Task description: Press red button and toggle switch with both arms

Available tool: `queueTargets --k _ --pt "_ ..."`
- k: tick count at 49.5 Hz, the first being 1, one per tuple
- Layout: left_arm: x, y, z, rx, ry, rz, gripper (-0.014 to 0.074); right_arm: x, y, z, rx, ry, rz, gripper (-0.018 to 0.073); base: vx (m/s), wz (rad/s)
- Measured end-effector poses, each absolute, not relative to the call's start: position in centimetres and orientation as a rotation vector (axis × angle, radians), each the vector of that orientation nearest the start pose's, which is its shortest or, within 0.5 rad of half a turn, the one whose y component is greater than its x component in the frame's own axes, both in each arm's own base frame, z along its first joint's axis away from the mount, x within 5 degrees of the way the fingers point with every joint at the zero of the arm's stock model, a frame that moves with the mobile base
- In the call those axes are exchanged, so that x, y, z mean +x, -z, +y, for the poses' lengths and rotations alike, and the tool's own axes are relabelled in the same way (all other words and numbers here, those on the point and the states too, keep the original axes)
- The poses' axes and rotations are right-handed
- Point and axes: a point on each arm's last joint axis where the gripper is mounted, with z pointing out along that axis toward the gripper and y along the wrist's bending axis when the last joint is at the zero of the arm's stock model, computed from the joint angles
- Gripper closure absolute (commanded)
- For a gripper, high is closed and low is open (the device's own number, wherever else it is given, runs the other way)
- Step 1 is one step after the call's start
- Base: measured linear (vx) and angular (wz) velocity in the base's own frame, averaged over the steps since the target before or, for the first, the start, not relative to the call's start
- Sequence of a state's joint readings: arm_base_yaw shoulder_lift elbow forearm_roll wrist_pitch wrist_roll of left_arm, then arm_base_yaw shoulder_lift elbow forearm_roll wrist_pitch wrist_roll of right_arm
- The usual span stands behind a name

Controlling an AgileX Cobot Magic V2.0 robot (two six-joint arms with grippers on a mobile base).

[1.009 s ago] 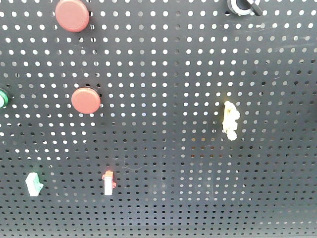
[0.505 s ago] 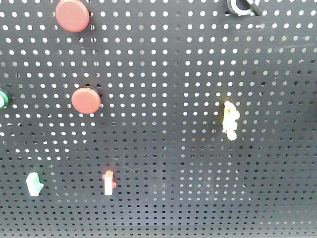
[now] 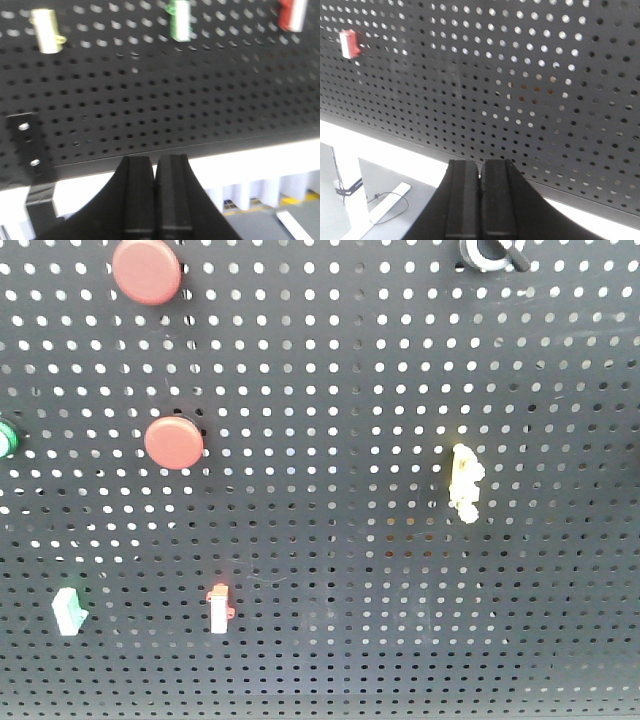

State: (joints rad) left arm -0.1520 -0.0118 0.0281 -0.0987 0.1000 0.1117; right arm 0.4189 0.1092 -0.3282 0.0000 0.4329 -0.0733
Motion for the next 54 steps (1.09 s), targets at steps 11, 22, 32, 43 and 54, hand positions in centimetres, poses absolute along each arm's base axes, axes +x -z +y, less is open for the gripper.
queueTargets --k 11,22,32,43,54 --pt "5.65 -19.57 -0.54 0.074 0.067 1.593 0.0595 4.22 -27.71 1.88 -0.415 -0.258 1.653 0.0562 0.00 0.00" --pt "5.65 -19.57 -0.53 0.073 0.067 1.593 0.0595 4.22 -27.71 1.88 -0.415 -0.258 1.653 0.0562 0.00 0.00" --pt "5.65 -19.57 -0.53 0.074 0.066 1.593 0.0595 4.22 -27.71 1.88 -0.415 -0.258 1.653 0.0562 0.00 0.00" --pt "5.65 -19.57 -0.53 0.074 0.066 1.593 0.0595 4.22 -27.71 1.88 -0.415 -0.258 1.653 0.0562 0.00 0.00" --pt "5.65 -19.57 -0.53 0.074 0.066 1.593 0.0595 4.25 -27.61 1.89 -0.416 -0.258 1.655 0.0562 0.00 0.00"
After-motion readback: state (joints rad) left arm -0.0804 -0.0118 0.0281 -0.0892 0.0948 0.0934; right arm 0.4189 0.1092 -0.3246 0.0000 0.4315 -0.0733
